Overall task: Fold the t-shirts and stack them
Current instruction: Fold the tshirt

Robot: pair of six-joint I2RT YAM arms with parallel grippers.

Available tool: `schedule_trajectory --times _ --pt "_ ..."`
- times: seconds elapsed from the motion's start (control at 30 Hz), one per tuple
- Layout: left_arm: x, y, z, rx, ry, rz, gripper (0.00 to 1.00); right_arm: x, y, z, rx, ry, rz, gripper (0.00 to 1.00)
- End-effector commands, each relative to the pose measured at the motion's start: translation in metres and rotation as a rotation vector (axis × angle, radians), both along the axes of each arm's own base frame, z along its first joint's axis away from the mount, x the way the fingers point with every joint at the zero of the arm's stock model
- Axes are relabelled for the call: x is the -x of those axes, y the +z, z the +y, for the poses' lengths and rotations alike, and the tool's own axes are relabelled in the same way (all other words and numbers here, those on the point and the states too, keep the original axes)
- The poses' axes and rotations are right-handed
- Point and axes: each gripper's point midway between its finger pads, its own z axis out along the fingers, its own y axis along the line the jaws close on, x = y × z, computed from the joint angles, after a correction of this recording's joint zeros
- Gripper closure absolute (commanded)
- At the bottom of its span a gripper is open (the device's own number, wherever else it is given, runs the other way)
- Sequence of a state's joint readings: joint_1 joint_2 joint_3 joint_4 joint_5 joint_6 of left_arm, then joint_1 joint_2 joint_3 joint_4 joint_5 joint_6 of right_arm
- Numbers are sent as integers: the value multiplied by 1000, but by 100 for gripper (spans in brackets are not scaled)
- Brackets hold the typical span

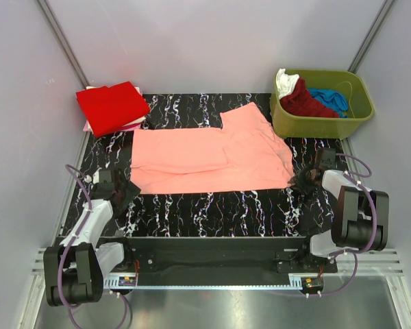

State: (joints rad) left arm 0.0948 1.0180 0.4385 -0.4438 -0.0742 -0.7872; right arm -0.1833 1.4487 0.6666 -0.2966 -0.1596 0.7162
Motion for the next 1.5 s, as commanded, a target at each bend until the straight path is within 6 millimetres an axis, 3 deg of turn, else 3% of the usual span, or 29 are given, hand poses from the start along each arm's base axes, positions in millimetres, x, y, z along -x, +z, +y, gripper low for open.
schedule_trajectory --times 0.0,0.17,0.23,0.43,0.6,0.7,0.83,0.97,1.13,1.27,1.47 --pt "-8 -4 9 -43 31 -29 25 -12 -2 -6 11 2 -26 72" --pt "-12 -1 13 -53 48 -38 25 -14 -5 -3 -7 16 -27 91" --pt "-14 -1 13 -53 51 -39 25 -14 -6 -2 -11 19 -26 95" --pt "-20 -7 13 -42 65 -8 26 -16 -8 1 -29 38 -29 100" --pt "-29 -14 10 -20 68 7 35 -16 -8 2 -33 46 -31 100" --pt "-32 -18 10 -17 64 24 49 -16 -8 1 -37 43 -33 100" --pt "-38 -18 10 -18 63 8 98 -17 -10 2 -42 46 -31 100" --pt "-41 -15 8 -8 48 0 100 -17 -11 2 -44 49 -28 100" --pt "-37 23 12 -35 46 -33 100 -8 4 3 -67 32 -2 100" --pt "-32 61 14 -53 50 -89 100 5 35 6 -69 23 -13 100" --pt "-6 90 8 -42 39 -115 100 24 63 1 -10 22 -33 100"
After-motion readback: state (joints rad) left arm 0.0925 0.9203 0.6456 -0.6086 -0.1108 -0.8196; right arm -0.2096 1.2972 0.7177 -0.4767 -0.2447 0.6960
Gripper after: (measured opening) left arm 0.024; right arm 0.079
